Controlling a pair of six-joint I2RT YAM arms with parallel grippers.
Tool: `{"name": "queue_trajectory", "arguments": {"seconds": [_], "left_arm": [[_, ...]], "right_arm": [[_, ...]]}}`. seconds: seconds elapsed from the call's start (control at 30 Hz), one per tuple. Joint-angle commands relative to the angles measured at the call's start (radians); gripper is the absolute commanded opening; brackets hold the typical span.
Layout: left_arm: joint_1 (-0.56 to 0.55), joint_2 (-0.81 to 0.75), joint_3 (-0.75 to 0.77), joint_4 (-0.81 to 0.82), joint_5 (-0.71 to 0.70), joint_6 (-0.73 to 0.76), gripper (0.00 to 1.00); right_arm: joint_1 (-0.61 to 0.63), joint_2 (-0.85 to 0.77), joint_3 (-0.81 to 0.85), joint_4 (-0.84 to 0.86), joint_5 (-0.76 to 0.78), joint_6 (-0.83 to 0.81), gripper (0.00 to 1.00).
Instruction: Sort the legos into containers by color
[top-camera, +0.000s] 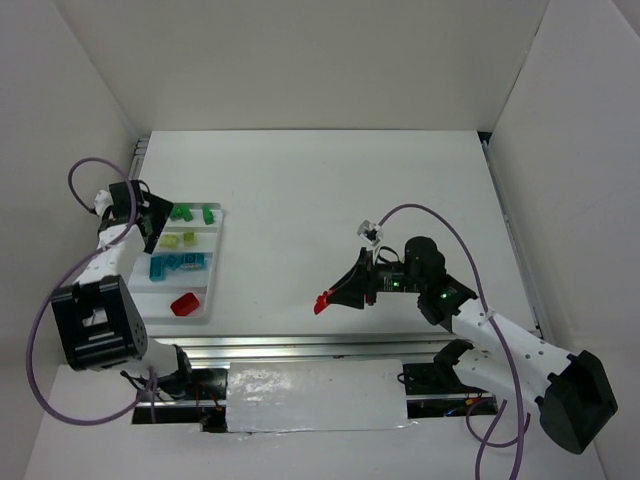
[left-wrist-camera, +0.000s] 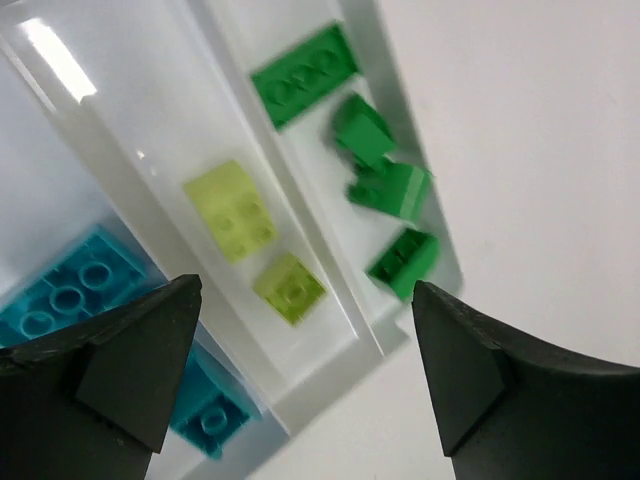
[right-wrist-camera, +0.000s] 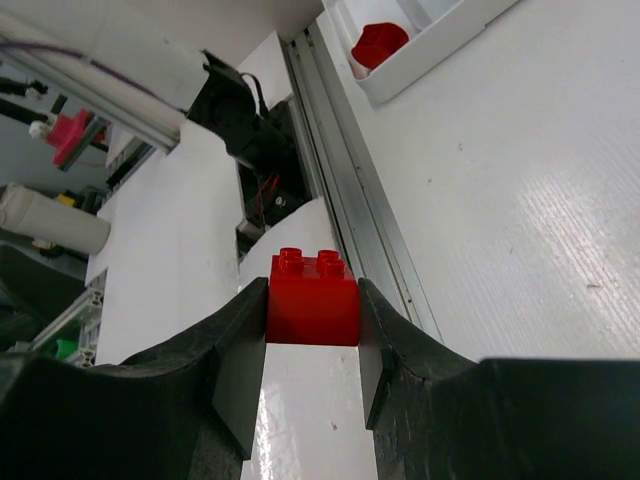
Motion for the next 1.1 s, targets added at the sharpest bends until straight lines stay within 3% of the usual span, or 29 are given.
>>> {"name": "queue_trajectory", "arguments": {"seconds": [0.0, 0.07, 0.1, 0.2, 0.37, 0.5, 0.73, 0.97, 1.03, 1.07], "left_arm": [[-0.081, -0.167, -0.001, 0.036, 0.075, 0.105, 0.99], [-0.156, -0.26, -0.04, 0.124, 0.163, 0.162, 1.0], [-0.179, -0.282, -0.057, 0.166, 0.331, 0.218, 1.0], [-0.283, -0.336, -0.09, 0.247, 0.659, 0.315, 1.0], [-0.595, -0.388, -0.038, 0.139, 0.88, 0.507, 0.99], [-0.768, -0.466, -0.097, 0.227, 1.108, 0.512, 1.0], [-0.931, -0.562, -0.194, 0.393, 1.188, 0.452, 0.99], [-1.084, -0.47, -0.147, 0.375, 1.046, 0.47, 0.95], [-1.1, -0.451, -0.124, 0.367, 1.021, 0.475, 0.88], [-1.1, -0.447, -0.119, 0.364, 1.011, 0.475, 0.79]], "right_arm": [[-0.003, 0.012, -0.01, 0.113, 0.051, 0.065, 0.01], [-0.003, 0.023, -0.007, 0.137, 0.058, 0.093, 0.0], [-0.003, 0.024, -0.007, 0.159, 0.053, 0.113, 0.0], [-0.005, 0.018, 0.001, 0.185, 0.013, 0.137, 0.0], [-0.005, -0.04, 0.031, 0.165, -0.019, 0.147, 0.0], [-0.006, -0.084, 0.064, 0.145, -0.051, 0.142, 0.0], [-0.005, -0.126, 0.099, 0.133, -0.103, 0.147, 0.0], [-0.005, -0.108, 0.114, 0.176, -0.126, 0.177, 0.0], [-0.005, -0.101, 0.116, 0.173, -0.119, 0.168, 0.0], [-0.005, -0.1, 0.116, 0.164, -0.114, 0.164, 0.0]]}}
